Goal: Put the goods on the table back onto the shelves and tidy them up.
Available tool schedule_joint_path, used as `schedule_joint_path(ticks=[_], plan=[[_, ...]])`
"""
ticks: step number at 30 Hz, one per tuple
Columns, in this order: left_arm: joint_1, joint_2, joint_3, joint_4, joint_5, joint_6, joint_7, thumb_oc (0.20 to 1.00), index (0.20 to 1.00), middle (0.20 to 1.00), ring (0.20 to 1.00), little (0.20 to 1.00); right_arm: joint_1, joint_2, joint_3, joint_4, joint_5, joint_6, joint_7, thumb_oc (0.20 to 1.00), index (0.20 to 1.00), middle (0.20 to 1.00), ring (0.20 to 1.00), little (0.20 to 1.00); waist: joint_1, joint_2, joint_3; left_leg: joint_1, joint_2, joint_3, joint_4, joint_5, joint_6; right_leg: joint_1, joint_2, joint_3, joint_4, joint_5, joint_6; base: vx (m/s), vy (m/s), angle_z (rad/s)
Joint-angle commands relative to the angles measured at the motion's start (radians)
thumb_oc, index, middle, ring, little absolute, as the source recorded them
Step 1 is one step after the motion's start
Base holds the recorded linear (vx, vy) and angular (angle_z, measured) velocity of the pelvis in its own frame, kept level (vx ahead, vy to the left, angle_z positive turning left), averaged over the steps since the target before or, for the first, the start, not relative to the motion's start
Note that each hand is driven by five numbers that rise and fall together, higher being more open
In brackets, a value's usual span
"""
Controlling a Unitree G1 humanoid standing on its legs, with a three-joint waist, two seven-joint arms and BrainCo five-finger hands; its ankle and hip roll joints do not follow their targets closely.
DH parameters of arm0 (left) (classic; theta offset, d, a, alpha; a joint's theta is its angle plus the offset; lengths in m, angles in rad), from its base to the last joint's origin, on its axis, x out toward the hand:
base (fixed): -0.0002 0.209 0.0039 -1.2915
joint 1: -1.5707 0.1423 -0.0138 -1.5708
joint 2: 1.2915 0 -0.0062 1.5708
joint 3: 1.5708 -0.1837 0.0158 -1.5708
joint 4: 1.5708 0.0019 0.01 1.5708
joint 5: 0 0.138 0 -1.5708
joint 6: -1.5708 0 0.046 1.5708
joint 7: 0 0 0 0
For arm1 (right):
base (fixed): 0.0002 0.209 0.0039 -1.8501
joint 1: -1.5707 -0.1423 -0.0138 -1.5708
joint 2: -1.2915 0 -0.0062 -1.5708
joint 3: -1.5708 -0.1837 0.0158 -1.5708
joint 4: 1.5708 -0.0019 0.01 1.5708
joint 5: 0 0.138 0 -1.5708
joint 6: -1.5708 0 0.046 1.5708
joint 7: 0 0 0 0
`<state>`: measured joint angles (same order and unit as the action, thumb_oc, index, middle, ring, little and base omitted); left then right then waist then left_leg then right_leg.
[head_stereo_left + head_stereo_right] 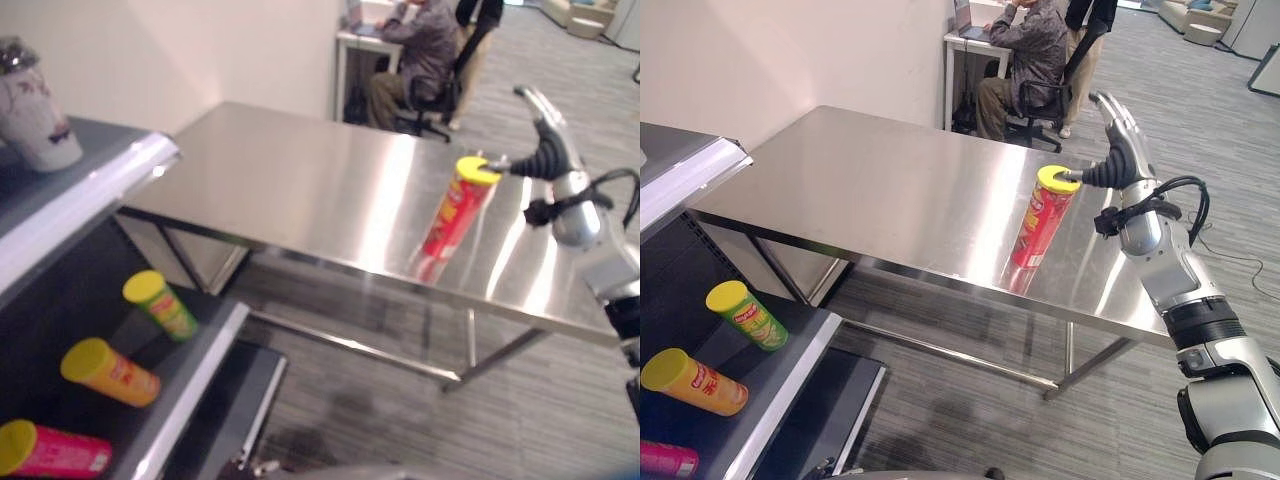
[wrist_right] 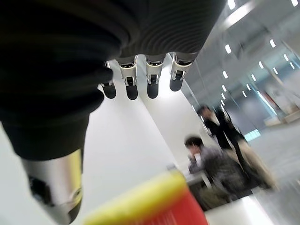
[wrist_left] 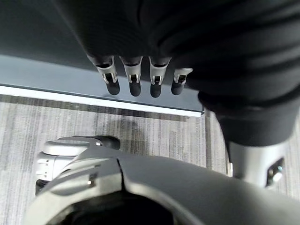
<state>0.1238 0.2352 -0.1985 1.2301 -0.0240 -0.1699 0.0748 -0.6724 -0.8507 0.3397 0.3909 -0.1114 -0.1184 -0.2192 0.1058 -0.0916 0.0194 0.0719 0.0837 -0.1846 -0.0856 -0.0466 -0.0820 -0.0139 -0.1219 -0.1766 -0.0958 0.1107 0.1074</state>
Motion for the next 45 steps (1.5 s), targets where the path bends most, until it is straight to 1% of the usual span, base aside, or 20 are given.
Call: schedule_joint_path(ticks=[1, 2, 3, 4, 5, 8, 13, 26, 33, 39, 40, 41, 42, 43, 45], plan=[[-0.037, -0.021, -0.089, 0.09, -0.026, -0.003, -0.013, 1.0, 1.0, 1.0, 1.0, 1.0, -0.081, -0.041, 0.012, 0.014, 0.11, -0.033, 0.021, 1.0, 1.0, 1.0, 1.0, 1.0, 0.032, 0.002, -0.023, -0.045, -0.031, -0.033, -0.002, 0.01, 0.024, 0.058, -0.016, -0.003, 0.009, -0.099, 0.05, 0.0, 0.0, 0.0], [-0.037, -0.021, -0.089, 0.09, -0.026, -0.003, -0.013, 1.0, 1.0, 1.0, 1.0, 1.0, -0.081, -0.041, 0.012, 0.014, 0.11, -0.033, 0.021, 1.0, 1.0, 1.0, 1.0, 1.0, 0.032, 0.002, -0.023, -0.045, -0.031, -0.033, -0.002, 0.01, 0.024, 0.058, -0.016, -0.003, 0.009, -0.099, 0.05, 0.0, 0.0, 0.0], [-0.036, -0.021, -0.092, 0.095, -0.028, -0.004, -0.015, 1.0, 1.0, 1.0, 1.0, 1.0, -0.081, -0.031, 0.022, 0.025, 0.149, -0.043, 0.036, 1.0, 1.0, 1.0, 1.0, 1.0, 0.033, 0.001, -0.022, -0.046, -0.031, -0.032, -0.002, 0.012, 0.023, 0.057, -0.016, -0.003, 0.009, -0.099, 0.05, 0.0, 0.0, 0.0], [-0.037, -0.021, -0.092, 0.095, -0.028, -0.004, -0.015, 1.0, 1.0, 1.0, 1.0, 1.0, -0.081, -0.031, 0.023, 0.026, 0.15, -0.043, 0.036, 1.0, 1.0, 1.0, 1.0, 1.0, 0.032, 0.001, -0.022, -0.046, -0.031, -0.032, -0.002, 0.012, 0.023, 0.056, -0.016, -0.003, 0.009, -0.099, 0.05, 0.03, 0.007, 0.0], [-0.038, -0.02, -0.09, 0.101, -0.033, -0.003, -0.018, 1.0, 1.0, 1.0, 1.0, 1.0, -0.079, -0.019, 0.031, 0.028, 0.192, -0.053, 0.054, 1.0, 1.0, 1.0, 1.0, 1.0, 0.033, -0.001, -0.022, -0.046, -0.031, -0.031, -0.002, 0.012, 0.021, 0.056, -0.016, -0.002, 0.009, -0.098, 0.05, 0.0, 0.0, 0.0], [-0.035, -0.019, -0.09, 0.099, -0.039, -0.003, -0.02, 1.0, 1.0, 1.0, 1.0, 1.0, -0.076, -0.009, 0.045, 0.047, 0.237, -0.059, 0.078, 1.0, 1.0, 1.0, 1.0, 1.0, 0.035, -0.003, -0.023, -0.045, -0.03, -0.031, -0.002, 0.011, 0.019, 0.059, -0.015, -0.004, 0.009, -0.1, 0.049, 0.01, 0.001, 0.0], [-0.031, -0.019, -0.089, 0.102, -0.047, -0.003, -0.02, 1.0, 1.0, 1.0, 1.0, 1.0, -0.083, 0.002, 0.066, 0.07, 0.254, -0.056, 0.092, 1.0, 1.0, 1.0, 1.0, 1.0, 0.037, -0.003, -0.022, -0.043, -0.027, -0.032, -0.002, 0.012, 0.016, 0.062, -0.014, -0.005, 0.009, -0.101, 0.048, 0.01, -0.001, 0.0], [-0.027, -0.018, -0.095, 0.099, -0.065, 0.0, -0.024, 1.0, 1.0, 1.0, 1.0, 1.0, -0.132, 0.02, 0.117, 0.139, 0.221, -0.033, 0.097, 1.0, 1.0, 1.0, 1.0, 1.0, 0.041, -0.006, -0.018, -0.044, -0.024, -0.036, -0.002, 0.014, 0.014, 0.064, -0.011, -0.012, 0.009, -0.103, 0.048, 0.0, 0.0, 0.0], [-0.023, -0.018, -0.104, 0.093, -0.061, 0.001, -0.025, 1.0, 1.0, 1.0, 1.0, 1.0, -0.141, 0.036, 0.126, 0.169, 0.209, -0.026, 0.092, 1.0, 1.0, 1.0, 1.0, 1.0, 0.043, -0.005, -0.018, -0.046, -0.023, -0.038, -0.002, 0.014, 0.015, 0.066, -0.011, -0.015, 0.009, -0.105, 0.046, 0.0, 0.001, 0.01], [-0.023, -0.018, -0.101, 0.099, -0.064, 0.002, -0.025, 1.0, 1.0, 1.0, 1.0, 1.0, -0.131, 0.062, 0.115, 0.174, 0.231, -0.027, 0.091, 1.0, 1.0, 1.0, 1.0, 1.0, 0.045, -0.005, -0.018, -0.046, -0.024, -0.036, -0.002, 0.014, 0.014, 0.066, -0.01, -0.017, 0.009, -0.106, 0.046, 0.0, 0.0, 0.0], [-0.022, -0.019, -0.101, 0.099, -0.064, 0.001, -0.025, 1.0, 1.0, 1.0, 1.0, 1.0, -0.131, 0.065, 0.114, 0.176, 0.232, -0.027, 0.091, 0.865, 0.865, 0.865, 0.865, 0.865, 0.045, -0.004, -0.018, -0.046, -0.024, -0.036, -0.002, 0.014, 0.014, 0.066, -0.01, -0.017, 0.009, -0.106, 0.046, 0.0, 0.0, 0.0], [-0.022, -0.018, -0.101, 0.098, -0.064, 0.001, -0.024, 1.0, 1.0, 1.0, 1.0, 1.0, -0.132, 0.066, 0.116, 0.182, 0.231, -0.026, 0.092, 0.765, 0.765, 0.765, 0.765, 0.765, 0.046, -0.004, -0.017, -0.046, -0.025, -0.036, -0.002, 0.015, 0.015, 0.066, -0.01, -0.018, 0.009, -0.107, 0.046, 0.0, 0.0, 0.0], [-0.022, -0.018, -0.101, 0.098, -0.064, 0.001, -0.024, 1.0, 1.0, 1.0, 1.0, 1.0, -0.132, 0.066, 0.116, 0.183, 0.231, -0.027, 0.092, 0.47, 0.47, 0.47, 0.47, 0.47, 0.046, -0.004, -0.017, -0.046, -0.025, -0.036, -0.002, 0.015, 0.015, 0.066, -0.01, -0.018, 0.009, -0.107, 0.046, 0.01, 0.008, 0.03], [-0.02, -0.018, -0.101, 0.096, -0.067, 0.002, -0.024, 1.0, 1.0, 1.0, 1.0, 1.0, -0.131, 0.068, 0.121, 0.189, 0.229, -0.022, 0.096, 0.2, 0.2, 0.2, 0.2, 0.2, 0.047, -0.005, -0.017, -0.047, -0.025, -0.036, -0.002, 0.015, 0.015, 0.066, -0.011, -0.019, 0.009, -0.107, 0.046, 0.01, 0.009, 0.04], [-0.018, -0.019, -0.101, 0.095, -0.069, 0.001, -0.025, 1.0, 1.0, 1.0, 1.0, 1.0, -0.131, 0.067, 0.127, 0.188, 0.225, -0.021, 0.103, 0.2, 0.2, 0.2, 0.2, 0.2, 0.047, -0.005, -0.016, -0.047, -0.026, -0.035, -0.002, 0.015, 0.015, 0.066, -0.011, -0.019, 0.009, -0.107, 0.046, 0.0, 0.0, 0.0]])
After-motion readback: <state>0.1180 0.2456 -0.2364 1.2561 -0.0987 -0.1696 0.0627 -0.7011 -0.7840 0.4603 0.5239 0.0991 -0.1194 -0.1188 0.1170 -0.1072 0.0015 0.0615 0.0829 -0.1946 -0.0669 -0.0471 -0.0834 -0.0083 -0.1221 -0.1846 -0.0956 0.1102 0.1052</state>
